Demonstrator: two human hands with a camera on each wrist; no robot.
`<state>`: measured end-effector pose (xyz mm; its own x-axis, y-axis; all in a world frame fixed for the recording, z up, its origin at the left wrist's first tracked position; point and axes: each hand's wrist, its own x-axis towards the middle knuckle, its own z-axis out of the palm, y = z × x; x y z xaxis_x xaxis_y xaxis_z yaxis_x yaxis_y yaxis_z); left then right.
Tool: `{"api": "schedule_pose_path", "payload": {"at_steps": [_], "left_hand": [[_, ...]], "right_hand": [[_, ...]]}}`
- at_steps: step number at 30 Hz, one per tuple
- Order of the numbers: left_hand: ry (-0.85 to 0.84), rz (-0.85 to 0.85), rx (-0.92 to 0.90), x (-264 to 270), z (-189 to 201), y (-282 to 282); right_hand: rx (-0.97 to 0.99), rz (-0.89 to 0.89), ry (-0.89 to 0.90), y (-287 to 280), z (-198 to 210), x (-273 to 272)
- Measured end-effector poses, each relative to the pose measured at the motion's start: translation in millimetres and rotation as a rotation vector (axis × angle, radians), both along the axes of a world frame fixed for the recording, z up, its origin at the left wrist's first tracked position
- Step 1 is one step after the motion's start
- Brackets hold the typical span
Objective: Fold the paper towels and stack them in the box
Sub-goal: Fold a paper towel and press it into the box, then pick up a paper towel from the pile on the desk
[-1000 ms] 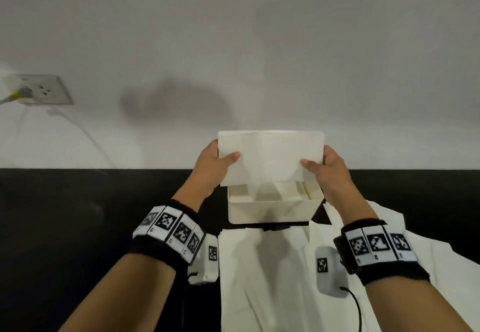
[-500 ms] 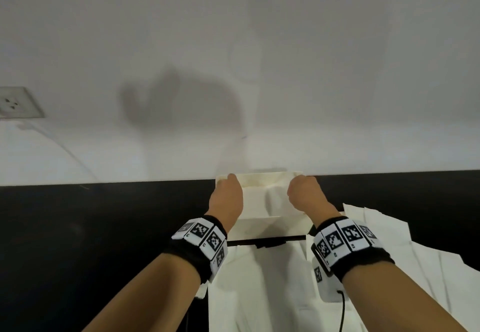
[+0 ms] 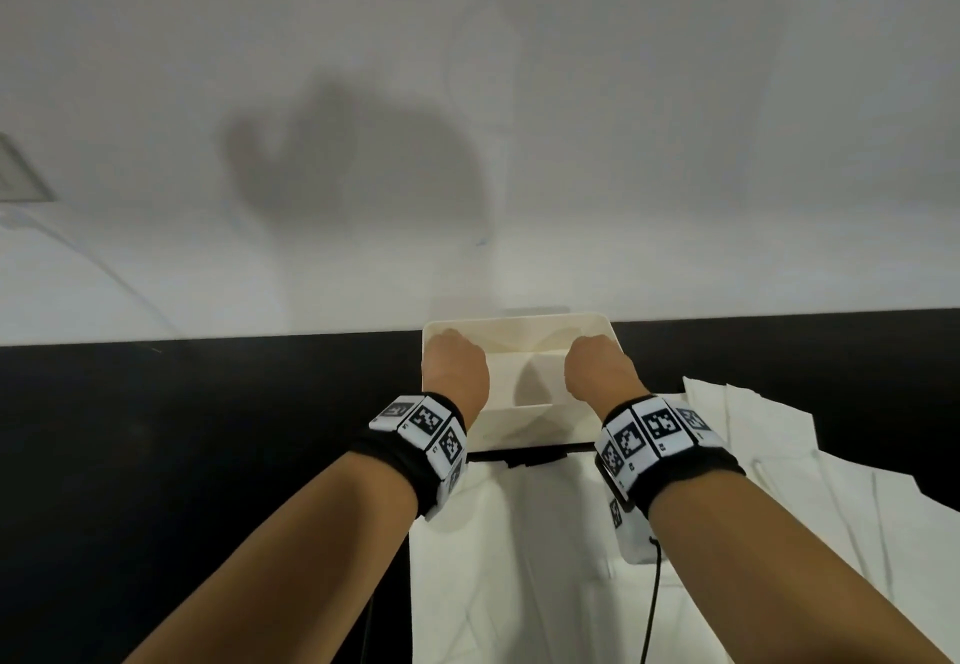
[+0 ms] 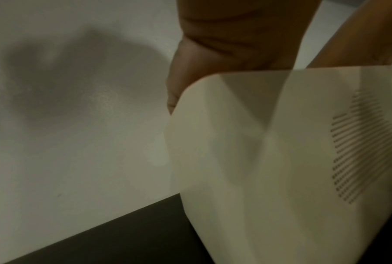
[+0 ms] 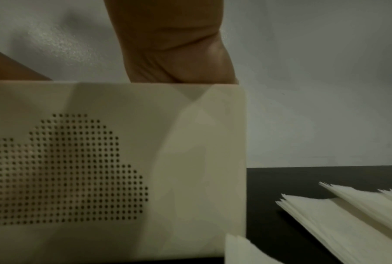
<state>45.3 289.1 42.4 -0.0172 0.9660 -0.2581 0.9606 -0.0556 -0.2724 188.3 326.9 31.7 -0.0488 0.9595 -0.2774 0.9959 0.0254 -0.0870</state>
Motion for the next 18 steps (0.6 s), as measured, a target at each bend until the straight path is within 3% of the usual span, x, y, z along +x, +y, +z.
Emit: {"api": "schedule_pose_path", "payload": {"at_steps": [4, 7, 10, 13, 15, 18], "left_hand": [[-0.053, -0.005, 0.032, 3.3, 5.3, -2.6], [-0.199, 0.041, 0.142, -0.5, 14.7, -9.4], [-0.437, 0.11, 0.31, -7.1, 26.3, -22.5], [-0.716, 0.234, 0.381, -13.6, 34.4, -50.2], [-0.848, 0.319, 0.339, -16.2, 33.5, -73.2], [-0.982, 0.441, 0.19, -13.3, 23.8, -108.4]], "right_hand": [[0.016, 0.037, -0.043, -7.5, 12.6, -4.5], [0.067, 0.053, 0.041, -10.9, 31.2, -0.4], [0.176, 0.071, 0.27, -23.3, 57.5, 20.4], [0.183, -0.076, 0.643, -57.0, 78.8, 46.9], [0.119, -0.194, 0.886, -81.3, 77.7, 62.1], [0.001, -0.301, 0.944, -119.8, 58.6, 79.3]]}}
